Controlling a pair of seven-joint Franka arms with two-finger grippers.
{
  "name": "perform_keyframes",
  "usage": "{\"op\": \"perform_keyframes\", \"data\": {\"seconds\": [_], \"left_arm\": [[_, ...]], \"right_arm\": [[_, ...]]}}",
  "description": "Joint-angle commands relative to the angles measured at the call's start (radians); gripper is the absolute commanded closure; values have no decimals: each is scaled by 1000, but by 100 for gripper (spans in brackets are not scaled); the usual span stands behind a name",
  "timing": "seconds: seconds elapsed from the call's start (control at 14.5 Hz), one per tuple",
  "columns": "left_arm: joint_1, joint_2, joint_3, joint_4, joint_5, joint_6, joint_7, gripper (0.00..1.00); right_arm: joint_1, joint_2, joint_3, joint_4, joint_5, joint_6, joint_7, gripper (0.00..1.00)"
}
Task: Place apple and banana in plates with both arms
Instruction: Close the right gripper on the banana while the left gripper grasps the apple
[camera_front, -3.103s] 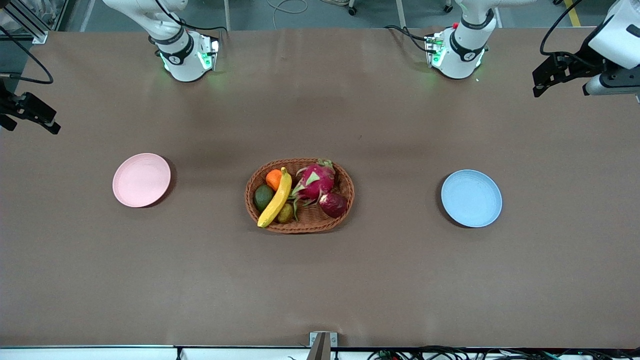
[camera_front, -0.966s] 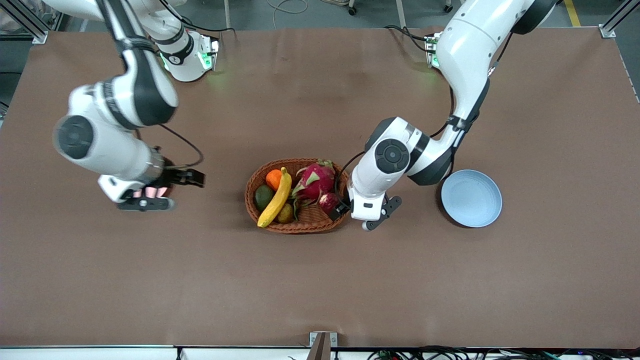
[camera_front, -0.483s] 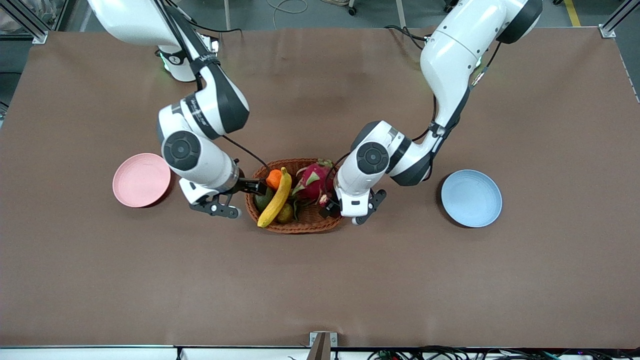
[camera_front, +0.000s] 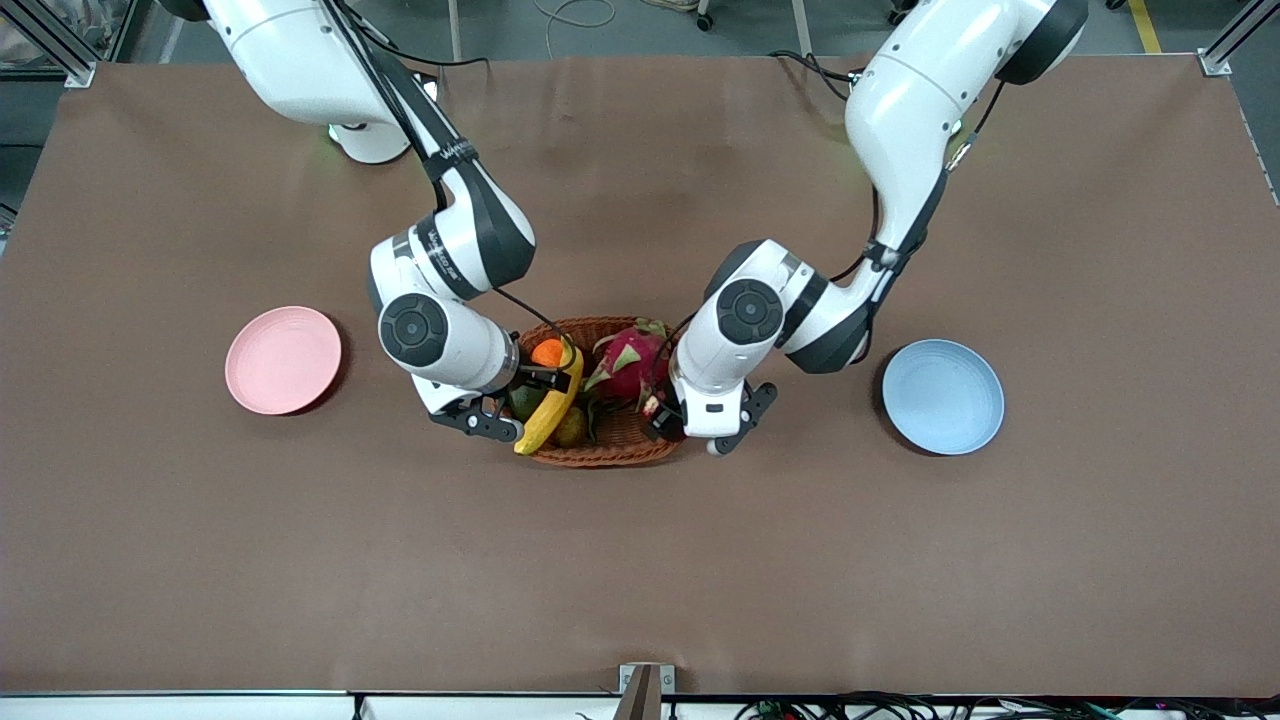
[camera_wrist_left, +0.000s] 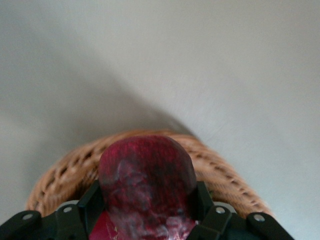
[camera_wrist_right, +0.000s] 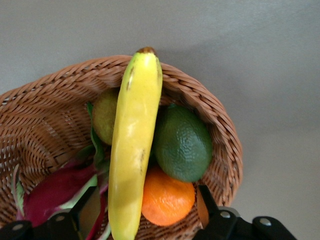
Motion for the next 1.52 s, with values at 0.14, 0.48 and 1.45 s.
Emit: {"op": "perform_keyframes", "data": {"seconds": [0.14, 0.48, 1.45], "left_arm": [[119, -190, 4, -78, 49, -241, 173, 85], [286, -304, 1, -317, 212, -246, 383, 83], [452, -222, 1, -496, 421, -218, 500, 44]], "right_arm": [[27, 49, -10, 62, 13, 21, 13, 20], [36, 81, -10, 68, 13, 87, 13, 25], [33, 118, -15, 68, 8, 91, 29, 44]]}}
